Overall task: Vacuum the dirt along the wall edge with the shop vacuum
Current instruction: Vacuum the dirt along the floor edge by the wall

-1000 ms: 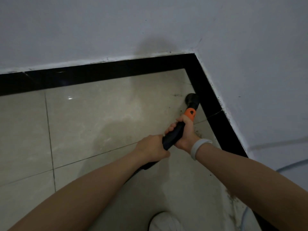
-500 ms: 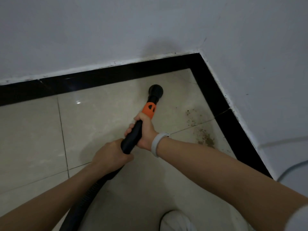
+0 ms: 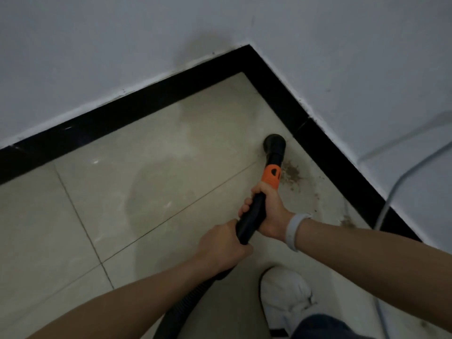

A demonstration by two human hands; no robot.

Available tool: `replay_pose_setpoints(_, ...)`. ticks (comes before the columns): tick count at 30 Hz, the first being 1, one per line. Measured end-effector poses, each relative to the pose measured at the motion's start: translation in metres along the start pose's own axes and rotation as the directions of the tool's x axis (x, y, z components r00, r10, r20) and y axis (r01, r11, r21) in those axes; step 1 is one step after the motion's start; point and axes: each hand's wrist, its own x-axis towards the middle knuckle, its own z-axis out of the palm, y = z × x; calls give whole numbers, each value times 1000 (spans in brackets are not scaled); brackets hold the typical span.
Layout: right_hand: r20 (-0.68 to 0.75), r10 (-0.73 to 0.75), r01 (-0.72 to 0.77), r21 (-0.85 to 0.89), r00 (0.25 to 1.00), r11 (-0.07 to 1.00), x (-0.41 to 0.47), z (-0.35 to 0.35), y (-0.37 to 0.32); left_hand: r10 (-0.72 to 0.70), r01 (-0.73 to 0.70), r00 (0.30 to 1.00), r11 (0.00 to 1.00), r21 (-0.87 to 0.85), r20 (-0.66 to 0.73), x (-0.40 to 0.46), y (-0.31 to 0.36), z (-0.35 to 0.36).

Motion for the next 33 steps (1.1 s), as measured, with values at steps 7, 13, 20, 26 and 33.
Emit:
replay_pose_setpoints(7, -66, -32, 32, -4, 997, 999, -16, -4, 9, 26, -25, 998, 1000, -15, 58, -9, -1, 2)
replay_pose_setpoints(13, -7, -7, 6, -79, 1000, 997, -11, 43, 33, -75, 71, 996, 995, -72, -48, -27, -37, -22)
replay_pose_setpoints(20, 82, 57, -49, -102, 995, 994, -7, 80, 112, -184, 175, 980, 979, -109, -79, -67, -113, -25)
replay_pose_setpoints(26, 59, 2, 0, -35, 998, 999, -10, 50, 97, -88, 87, 992, 996, -21, -91, -62, -86, -11)
replay_pose_setpoints(33, 6, -71, 71, -44, 997, 996, -5, 0, 22, -11, 10, 1000, 998, -64, -26, -11, -16, 10)
